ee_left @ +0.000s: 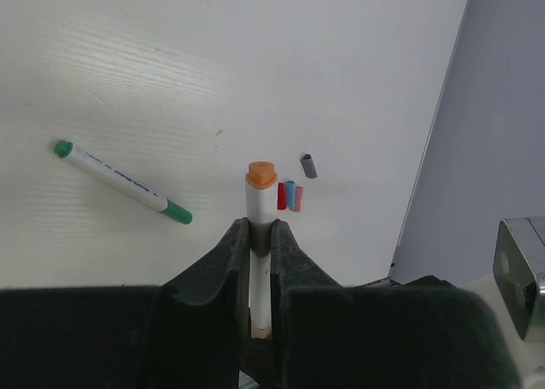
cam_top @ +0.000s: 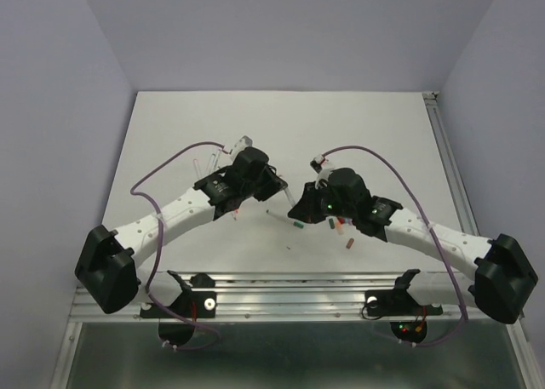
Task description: Open the pen caps
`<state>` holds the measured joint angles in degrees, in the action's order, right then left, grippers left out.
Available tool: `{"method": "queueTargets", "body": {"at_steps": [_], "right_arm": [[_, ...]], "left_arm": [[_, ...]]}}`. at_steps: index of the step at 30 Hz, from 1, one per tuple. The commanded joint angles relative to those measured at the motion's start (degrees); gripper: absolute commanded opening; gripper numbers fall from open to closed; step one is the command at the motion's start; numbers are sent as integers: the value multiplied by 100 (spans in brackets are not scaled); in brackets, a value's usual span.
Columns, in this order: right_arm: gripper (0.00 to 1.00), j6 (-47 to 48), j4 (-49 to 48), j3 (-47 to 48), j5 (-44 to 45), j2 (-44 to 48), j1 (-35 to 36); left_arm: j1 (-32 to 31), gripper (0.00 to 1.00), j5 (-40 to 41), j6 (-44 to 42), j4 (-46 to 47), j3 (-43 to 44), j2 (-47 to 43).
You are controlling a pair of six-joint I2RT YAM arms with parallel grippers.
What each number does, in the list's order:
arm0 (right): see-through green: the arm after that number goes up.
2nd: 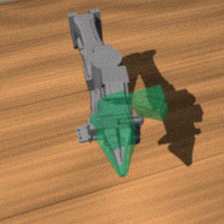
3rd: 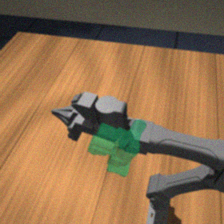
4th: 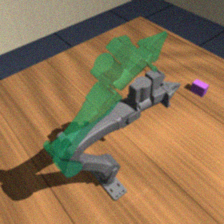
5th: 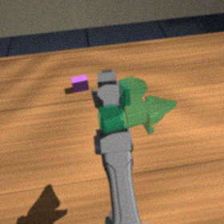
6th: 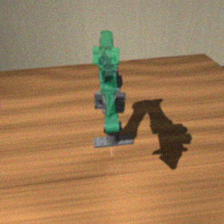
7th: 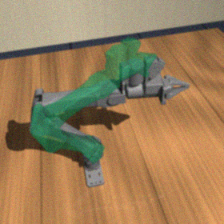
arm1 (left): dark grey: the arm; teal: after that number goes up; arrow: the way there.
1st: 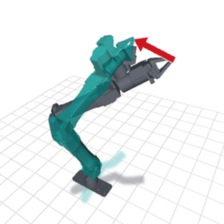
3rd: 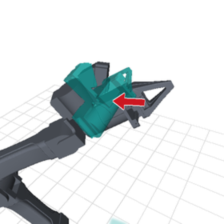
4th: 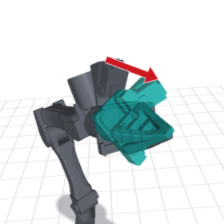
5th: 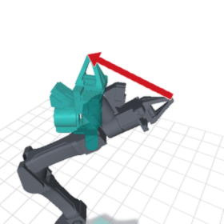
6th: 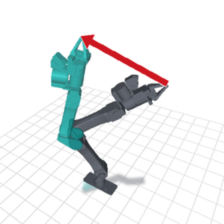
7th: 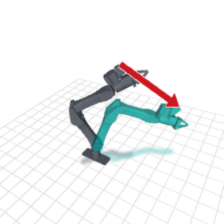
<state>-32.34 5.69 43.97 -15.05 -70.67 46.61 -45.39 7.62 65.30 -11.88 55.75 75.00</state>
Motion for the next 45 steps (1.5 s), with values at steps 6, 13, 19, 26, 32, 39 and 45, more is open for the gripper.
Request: {"method": "queueTargets", "body": {"at_steps": [6, 13, 19, 26, 32, 39, 45], "right_arm": [[1, -783, -429, -1056, -1615, 1590, 103], [1, -598, 685, -988, -397, 2269, 103], [1, -554, 1742, -740, 1766, 1523, 94], [1, -387, 1821, -600, 2884, 310, 68], [7, -300, 1663, -521, 3060, -280, 50], [22, -413, 1917, -371, 3456, -447, 50], [39, -466, 2120, -292, 3386, -193, 50]], "left_arm": [[1426, 0, 1514, -386, 72, 648, 401], [1779, 0, 936, -1237, 246, 623, 375], [1779, 0, 196, -2336, 265, 8, 436], [1621, 0, 64, -2768, 300, -512, 445], [1550, 4, 231, -2838, 221, -425, 699], [1542, 25, 416, -2751, -103, -109, 1323], [1515, 40, 425, -2654, -227, 68, 1430]]}}
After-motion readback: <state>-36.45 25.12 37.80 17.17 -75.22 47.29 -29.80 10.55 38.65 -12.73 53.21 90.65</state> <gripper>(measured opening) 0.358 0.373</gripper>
